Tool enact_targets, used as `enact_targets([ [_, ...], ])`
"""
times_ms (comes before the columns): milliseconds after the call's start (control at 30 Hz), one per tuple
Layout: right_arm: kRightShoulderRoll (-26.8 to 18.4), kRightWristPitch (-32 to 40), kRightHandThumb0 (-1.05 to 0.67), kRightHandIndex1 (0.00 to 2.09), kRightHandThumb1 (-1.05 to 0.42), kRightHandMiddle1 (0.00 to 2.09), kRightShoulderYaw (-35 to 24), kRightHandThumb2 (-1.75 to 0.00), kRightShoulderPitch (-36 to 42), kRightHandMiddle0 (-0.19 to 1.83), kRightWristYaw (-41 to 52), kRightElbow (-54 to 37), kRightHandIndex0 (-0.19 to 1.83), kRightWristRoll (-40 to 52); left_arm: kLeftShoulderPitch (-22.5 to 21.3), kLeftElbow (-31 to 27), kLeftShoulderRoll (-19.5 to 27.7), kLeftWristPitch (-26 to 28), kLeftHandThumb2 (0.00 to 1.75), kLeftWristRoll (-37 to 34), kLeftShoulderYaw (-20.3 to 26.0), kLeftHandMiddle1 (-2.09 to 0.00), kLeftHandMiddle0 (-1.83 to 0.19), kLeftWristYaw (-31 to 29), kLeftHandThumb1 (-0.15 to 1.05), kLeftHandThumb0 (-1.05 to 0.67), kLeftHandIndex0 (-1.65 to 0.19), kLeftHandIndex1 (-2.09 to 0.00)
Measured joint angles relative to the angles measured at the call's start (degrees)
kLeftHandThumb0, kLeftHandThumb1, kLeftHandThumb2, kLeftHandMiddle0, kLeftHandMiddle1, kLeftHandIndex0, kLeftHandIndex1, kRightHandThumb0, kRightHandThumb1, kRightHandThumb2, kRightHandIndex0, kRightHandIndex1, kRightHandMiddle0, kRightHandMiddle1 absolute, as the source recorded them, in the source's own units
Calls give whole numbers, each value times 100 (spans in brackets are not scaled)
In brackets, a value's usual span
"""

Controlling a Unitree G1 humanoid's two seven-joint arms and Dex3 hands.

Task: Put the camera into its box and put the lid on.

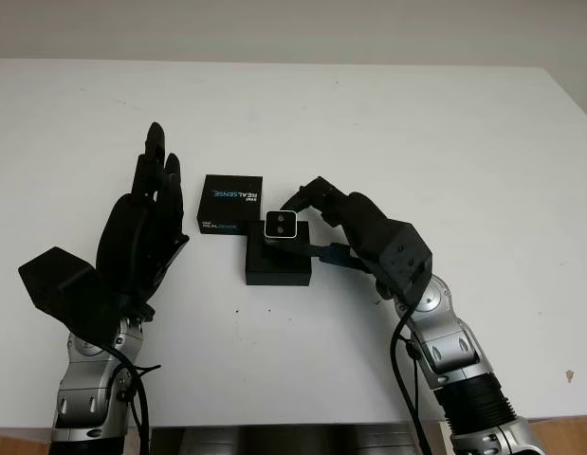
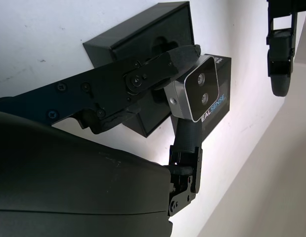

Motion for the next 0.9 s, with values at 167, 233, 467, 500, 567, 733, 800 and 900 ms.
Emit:
enact_targets([
  [167, -52, -36, -51, 5, -104, 169, 1, -5, -7, 32, 80, 27, 18, -4, 0, 1, 0, -12, 64, -1, 1, 0, 19, -5, 105, -83, 19, 0],
  [233, -89, -36, -51, 5, -104, 168, 1, -5, -11, 32, 117, 27, 18, -9, 0, 1, 0, -12, 64, -1, 1, 0, 19, -2, 105, -82, 19, 0],
  [467, -105, -37, -51, 5, -103, 168, 10, -5, -11, 33, 174, 41, 18, -27, 11, 0, -1, -8, 64, -3, 1, 0, 19, 7, 105, -82, 19, 0],
  [500, -105, -36, -51, 5, -103, 168, 11, -5, -11, 33, 177, 47, 18, -29, 15, 0, -1, -8, 64, -2, 0, 0, 19, 8, 105, -82, 19, 0],
  [567, -105, -36, -51, 5, -103, 168, 13, -5, -11, 33, 178, 59, 18, -36, 18, 0, -1, -7, 64, -3, 0, 0, 19, 9, 105, -83, 19, 0],
  [733, -108, -61, -51, 5, -103, 168, 17, -5, -11, 33, 181, 97, 18, -52, 18, 0, -2, -7, 63, -13, 0, 0, 19, 5, 105, -82, 19, 0],
  [800, -108, -67, -51, 5, -103, 168, 18, -5, -11, 33, 183, 110, 18, -53, 18, 0, -7, -7, 63, -13, 0, 0, 19, 13, 105, -82, 19, 0],
  [900, -107, -109, -50, 5, -103, 169, 18, -5, -11, 32, 201, 142, 18, -48, 19, 0, -7, -7, 64, -12, 0, 0, 19, 13, 105, -82, 19, 0],
])
